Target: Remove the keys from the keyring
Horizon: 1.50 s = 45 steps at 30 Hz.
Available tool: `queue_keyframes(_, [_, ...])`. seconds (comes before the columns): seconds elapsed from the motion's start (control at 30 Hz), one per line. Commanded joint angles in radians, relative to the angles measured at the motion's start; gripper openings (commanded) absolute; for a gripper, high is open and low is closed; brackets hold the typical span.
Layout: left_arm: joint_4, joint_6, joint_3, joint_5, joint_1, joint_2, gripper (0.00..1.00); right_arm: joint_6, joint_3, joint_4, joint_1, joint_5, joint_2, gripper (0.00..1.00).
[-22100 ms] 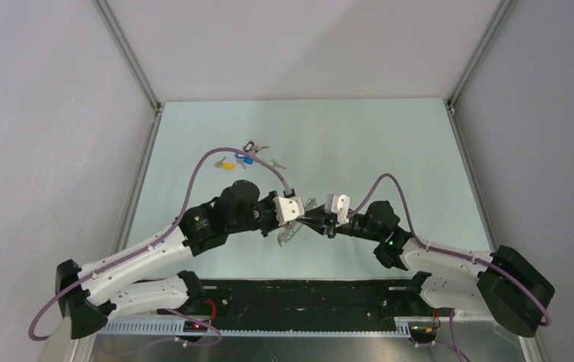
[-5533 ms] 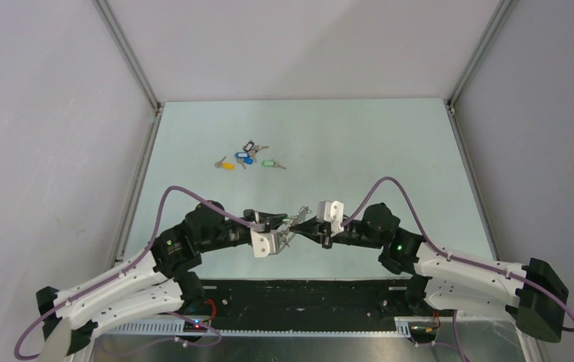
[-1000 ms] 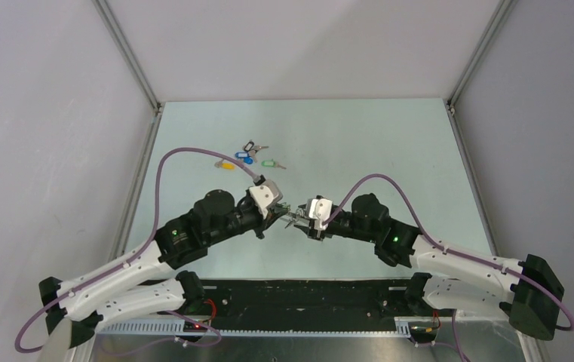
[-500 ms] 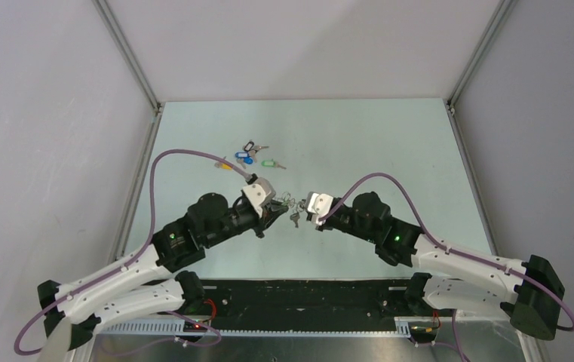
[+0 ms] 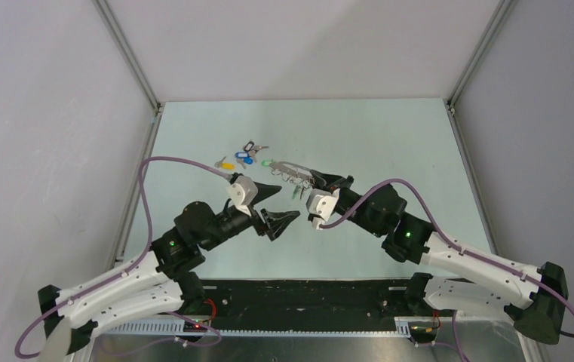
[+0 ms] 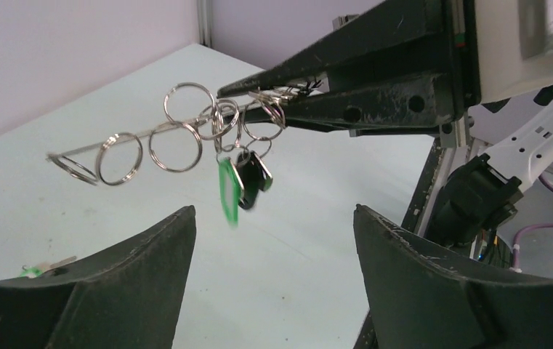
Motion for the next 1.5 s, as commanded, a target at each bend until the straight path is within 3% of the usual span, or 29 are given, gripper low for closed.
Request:
queue_keyframes(0.0, [0.142,0.026,-0.029,0.022,-0.003,0.016,0.82,-0.103,0.077,0.059,-0.009,-0.023,-0.019,0.0])
queue_keyframes(0.23, [0.325,0.089,-0.122,-0.056,-0.004,0.001,0.79,-0.185,0.093,0.106,-0.011,-0.047,-0.023,0.0])
queue_keyframes(0.5, [0.382,0.189,-0.162,-0.151,-0.004,-0.021,0.68,-0.2,0.115,0.09,-0.014,-0.097,-0.031,0.0])
queue_keyframes(0.73, [0.395,0.182,-0.141,-0.145,-0.003,0.027,0.47,-0.185,0.117,0.082,-0.015,-0.104,-0.027,0.0])
queue_keyframes(1.47, [0.432,0.203,-0.072,-0.089,-0.003,0.115,0.51,-0.169,0.116,0.069,-0.011,-0.122,-0.021,0.0])
